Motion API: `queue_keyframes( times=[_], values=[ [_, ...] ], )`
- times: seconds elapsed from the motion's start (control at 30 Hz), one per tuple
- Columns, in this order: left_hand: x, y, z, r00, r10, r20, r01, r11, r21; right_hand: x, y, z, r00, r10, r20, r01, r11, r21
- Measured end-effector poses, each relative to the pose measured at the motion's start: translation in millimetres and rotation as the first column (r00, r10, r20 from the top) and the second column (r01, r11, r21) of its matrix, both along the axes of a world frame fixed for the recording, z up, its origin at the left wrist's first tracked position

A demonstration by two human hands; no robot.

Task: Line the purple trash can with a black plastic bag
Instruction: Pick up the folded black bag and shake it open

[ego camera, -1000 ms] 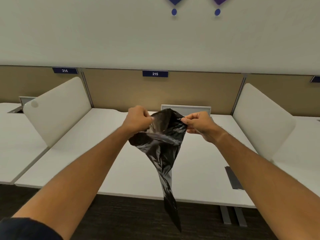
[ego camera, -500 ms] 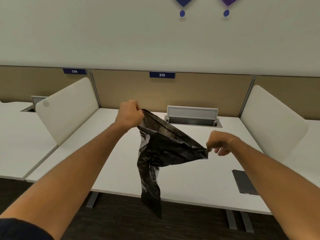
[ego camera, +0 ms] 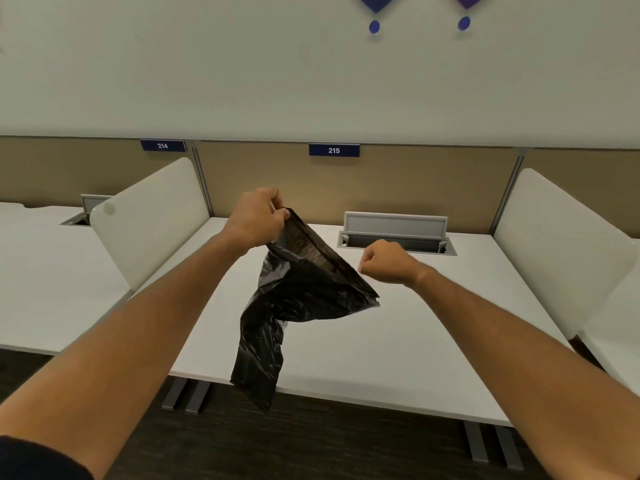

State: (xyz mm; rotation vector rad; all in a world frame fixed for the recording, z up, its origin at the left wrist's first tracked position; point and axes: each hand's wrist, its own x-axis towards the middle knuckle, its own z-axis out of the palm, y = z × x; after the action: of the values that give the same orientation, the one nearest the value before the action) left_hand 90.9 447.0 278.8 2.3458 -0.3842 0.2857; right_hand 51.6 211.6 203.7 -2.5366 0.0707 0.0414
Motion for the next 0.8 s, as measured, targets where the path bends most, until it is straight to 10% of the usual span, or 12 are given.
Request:
queue_keyframes(
  times=[0.1,0.2,0.33,0.47,0.8],
  values=[
    [-3,10,3,0.998,-0.029,-0.049,0.028,1.000,-0.015,-2,18,5,0.996,0.087,-0.021,-0.080,0.972,0.222],
    [-6,13,5,0.996,-0.063,-0.058,0.062,0.998,-0.020,7,39,-7,0.991,0.129,0.048,-0.130,0.991,0.024],
    [-3,53,3,0.997,-0.007,-0.075,0.025,0.970,0.240,11,28,-4,0.966,-0.191,0.176,0.162,0.973,0.166],
    [0,82,-10,0.974,0.074,-0.214,0.043,0.866,0.498,11,29,8,0.979,-0.100,0.180,0.058,0.973,0.225],
    [-14,9,-60,0.994,-0.112,-0.004,0.103,0.903,0.417,5,67,11,0.970,0.153,0.187,-0.189,0.964,0.187]
  ],
)
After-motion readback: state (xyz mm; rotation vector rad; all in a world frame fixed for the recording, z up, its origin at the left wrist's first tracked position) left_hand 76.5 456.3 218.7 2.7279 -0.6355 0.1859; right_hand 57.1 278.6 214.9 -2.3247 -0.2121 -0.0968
